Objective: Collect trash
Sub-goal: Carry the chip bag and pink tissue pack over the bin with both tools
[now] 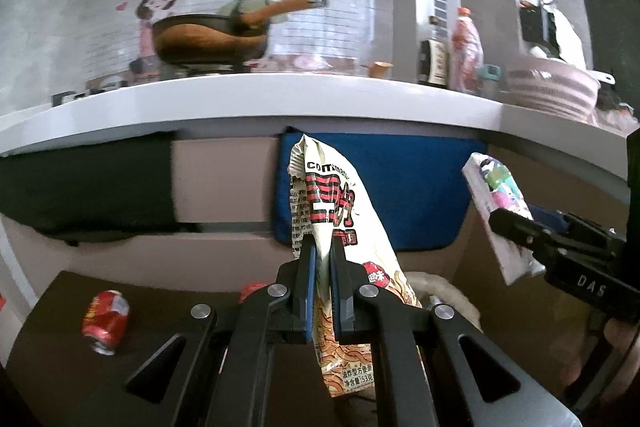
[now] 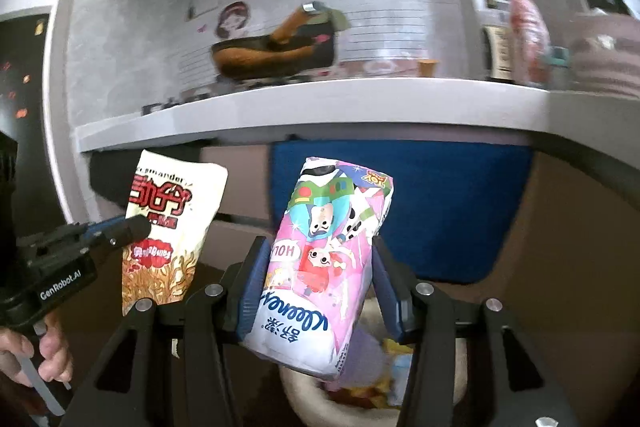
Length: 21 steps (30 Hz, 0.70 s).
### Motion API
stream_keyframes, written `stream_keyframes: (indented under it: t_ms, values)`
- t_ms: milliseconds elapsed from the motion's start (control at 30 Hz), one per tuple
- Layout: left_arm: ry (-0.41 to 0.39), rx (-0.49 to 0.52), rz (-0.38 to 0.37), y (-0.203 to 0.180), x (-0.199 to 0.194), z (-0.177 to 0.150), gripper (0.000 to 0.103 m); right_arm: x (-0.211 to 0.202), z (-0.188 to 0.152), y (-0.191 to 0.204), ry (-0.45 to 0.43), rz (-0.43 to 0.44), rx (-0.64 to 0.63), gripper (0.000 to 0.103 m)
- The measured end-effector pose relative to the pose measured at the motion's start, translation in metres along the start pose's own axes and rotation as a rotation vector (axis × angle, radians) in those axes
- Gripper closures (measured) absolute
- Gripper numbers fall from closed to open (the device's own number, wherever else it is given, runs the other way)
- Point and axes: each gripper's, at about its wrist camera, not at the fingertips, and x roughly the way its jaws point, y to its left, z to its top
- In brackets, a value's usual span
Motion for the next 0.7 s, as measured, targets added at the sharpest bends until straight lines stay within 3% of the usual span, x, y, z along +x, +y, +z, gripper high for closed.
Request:
stream_keyframes:
  t_ms: [367, 700]
  values:
    - [0.076, -0.004, -0.075, -0.042, 0.047, -0.013, 0.097, 0.004, -0.011, -0.044, 0.026, -0.057, 0.026, 0.056]
    - [0.171, -0.03, -0.092, -0.048, 0.091, -0.03, 0.097, 0.038, -0.024, -0.061, 0.087, -0.057, 0.053, 0.056]
